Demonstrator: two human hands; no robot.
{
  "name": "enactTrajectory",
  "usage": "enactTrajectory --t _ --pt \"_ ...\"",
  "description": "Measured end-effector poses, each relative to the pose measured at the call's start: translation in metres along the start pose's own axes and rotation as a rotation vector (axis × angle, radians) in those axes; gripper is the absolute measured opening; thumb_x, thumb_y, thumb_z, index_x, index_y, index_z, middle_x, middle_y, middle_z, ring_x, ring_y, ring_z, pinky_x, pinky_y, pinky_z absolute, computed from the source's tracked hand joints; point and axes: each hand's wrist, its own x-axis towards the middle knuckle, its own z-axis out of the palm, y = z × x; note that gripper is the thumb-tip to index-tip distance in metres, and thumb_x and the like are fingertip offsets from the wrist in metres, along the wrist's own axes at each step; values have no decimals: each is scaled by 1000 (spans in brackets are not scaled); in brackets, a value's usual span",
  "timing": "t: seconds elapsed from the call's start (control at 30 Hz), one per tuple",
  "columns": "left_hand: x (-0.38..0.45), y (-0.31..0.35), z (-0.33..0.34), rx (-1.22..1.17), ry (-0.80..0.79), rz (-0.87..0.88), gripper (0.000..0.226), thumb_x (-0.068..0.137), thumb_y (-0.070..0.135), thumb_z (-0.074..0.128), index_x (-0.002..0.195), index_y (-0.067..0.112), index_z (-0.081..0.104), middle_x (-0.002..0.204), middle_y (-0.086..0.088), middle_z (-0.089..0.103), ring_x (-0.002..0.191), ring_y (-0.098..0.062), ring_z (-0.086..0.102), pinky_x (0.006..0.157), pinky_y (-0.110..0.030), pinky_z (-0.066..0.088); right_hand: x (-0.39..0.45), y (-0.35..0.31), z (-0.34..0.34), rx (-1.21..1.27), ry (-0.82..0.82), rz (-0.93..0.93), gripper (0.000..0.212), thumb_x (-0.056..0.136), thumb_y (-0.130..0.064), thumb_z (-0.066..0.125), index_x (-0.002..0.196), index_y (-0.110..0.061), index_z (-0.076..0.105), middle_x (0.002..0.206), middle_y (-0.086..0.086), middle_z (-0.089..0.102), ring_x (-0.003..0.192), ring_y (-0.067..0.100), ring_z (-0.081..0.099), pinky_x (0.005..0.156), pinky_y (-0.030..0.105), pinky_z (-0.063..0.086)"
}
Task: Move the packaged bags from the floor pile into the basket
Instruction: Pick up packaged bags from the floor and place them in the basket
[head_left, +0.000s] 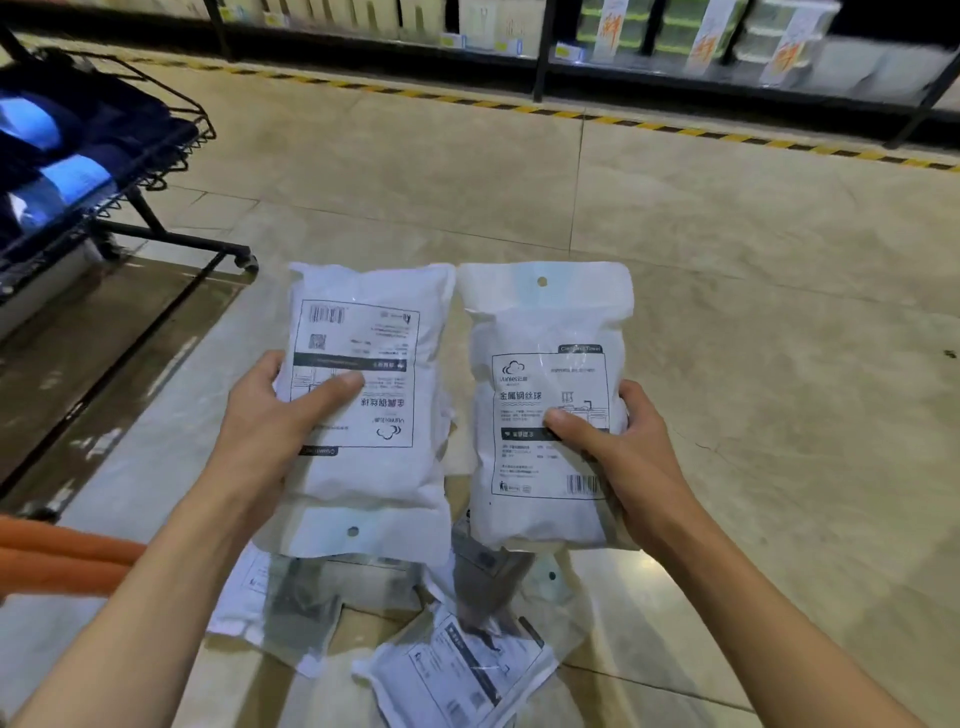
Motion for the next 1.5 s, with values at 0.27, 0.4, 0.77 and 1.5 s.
enactTrajectory --t 0.27,0.4,0.77,1.5 --pt "-76 133 -32 -149 45 -18 40 76 14 80 116 18 73 103 -2 82 89 -20 80 67 -31 64 -65 -131 10 -7 -36 8 48 83 -7 81 123 -7 55 90 -2 82 78 17 79 59 26 60" --pt "-118 252 -48 -140 67 -35 55 69 22 82 122 13 71 106 -5 81 91 -23 79 70 -34 65 -118 -248 8 -48 -9 -9 56 71 -17 86 119 -10 57 94 0 81 80 19 79 61 30 62" --pt "-241 632 -77 -185 -38 -11 47 72 18 77 118 12 72 103 -9 81 87 -28 80 60 -32 63 -263 -622 1 -51 -9 -76 53 65 -22 84 112 -16 60 95 1 81 81 19 79 62 28 62" --pt "-307 812 -16 -91 -490 125 47 72 23 85 117 15 72 101 -6 82 89 -28 80 71 -41 64 -435 -768 -37 84 413 -192 50 75 -17 86 117 -14 60 102 5 81 90 30 79 77 49 64"
